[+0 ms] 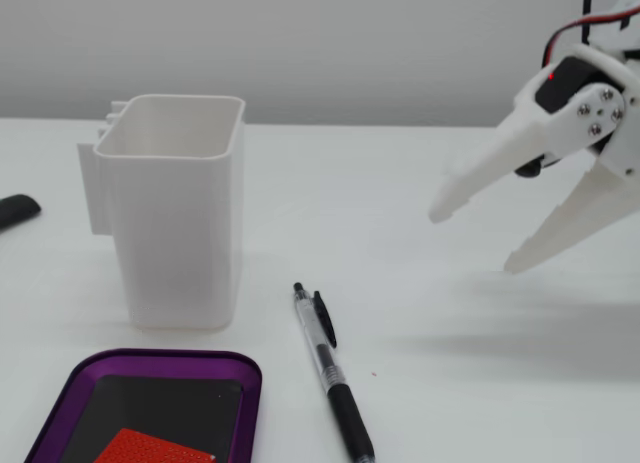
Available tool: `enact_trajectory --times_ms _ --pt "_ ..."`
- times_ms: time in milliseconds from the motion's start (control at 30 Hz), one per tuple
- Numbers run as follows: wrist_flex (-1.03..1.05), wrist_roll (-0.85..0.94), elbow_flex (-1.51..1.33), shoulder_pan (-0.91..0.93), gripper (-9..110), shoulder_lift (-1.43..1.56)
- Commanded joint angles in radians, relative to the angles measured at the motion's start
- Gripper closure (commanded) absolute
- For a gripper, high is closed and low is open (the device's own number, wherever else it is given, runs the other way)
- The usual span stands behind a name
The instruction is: Pick up the cube and place it in the box.
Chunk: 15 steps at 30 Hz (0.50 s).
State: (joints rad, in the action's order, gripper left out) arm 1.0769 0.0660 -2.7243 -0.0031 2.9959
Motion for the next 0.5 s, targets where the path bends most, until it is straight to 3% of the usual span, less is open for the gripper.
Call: enact_trajectory --times_ms 0,233,467 --pt "-0.049 -0.008 -0.141 0.002 79 0.167" --pt "0.038 -0.009 -0.334 0.0 80 0.468" --pt "0.089 -0.147 -0.342 0.002 81 0.433"
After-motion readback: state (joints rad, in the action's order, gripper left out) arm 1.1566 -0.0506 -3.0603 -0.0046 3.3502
